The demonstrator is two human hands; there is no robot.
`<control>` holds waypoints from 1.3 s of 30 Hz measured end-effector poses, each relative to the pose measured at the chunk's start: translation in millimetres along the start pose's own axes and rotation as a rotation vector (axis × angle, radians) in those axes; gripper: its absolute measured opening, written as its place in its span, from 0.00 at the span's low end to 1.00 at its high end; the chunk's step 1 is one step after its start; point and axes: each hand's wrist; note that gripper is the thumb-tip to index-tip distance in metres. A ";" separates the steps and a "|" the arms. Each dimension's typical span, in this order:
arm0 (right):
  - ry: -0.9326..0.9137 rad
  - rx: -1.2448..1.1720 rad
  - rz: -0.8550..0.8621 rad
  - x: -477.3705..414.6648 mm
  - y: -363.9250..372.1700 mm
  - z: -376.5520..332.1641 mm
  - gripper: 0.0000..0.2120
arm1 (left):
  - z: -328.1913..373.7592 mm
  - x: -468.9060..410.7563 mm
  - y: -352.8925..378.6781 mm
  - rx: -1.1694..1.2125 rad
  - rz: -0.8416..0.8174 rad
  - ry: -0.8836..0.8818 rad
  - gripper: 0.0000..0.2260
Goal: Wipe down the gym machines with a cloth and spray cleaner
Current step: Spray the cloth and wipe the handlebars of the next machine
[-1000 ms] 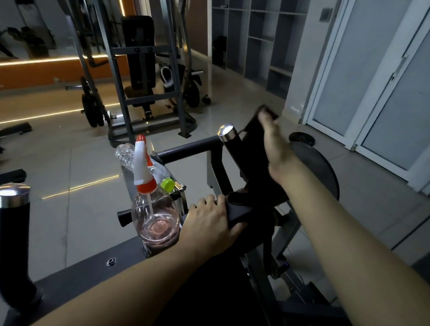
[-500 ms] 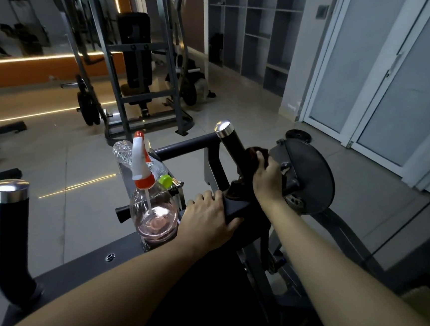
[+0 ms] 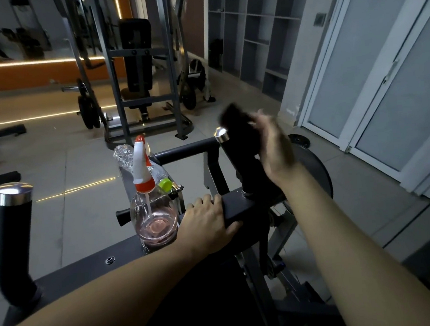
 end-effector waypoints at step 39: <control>-0.441 0.434 -0.070 13.1 30.6 8.6 0.19 | -1.5 -1.1 1.2 0.005 -0.051 0.002 0.36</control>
Point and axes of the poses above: each hand's wrist, its own x-axis away from the middle knuckle, its own y-axis out of the palm, z = x × y, and after that the axes turned 14 degrees about z, right-handed
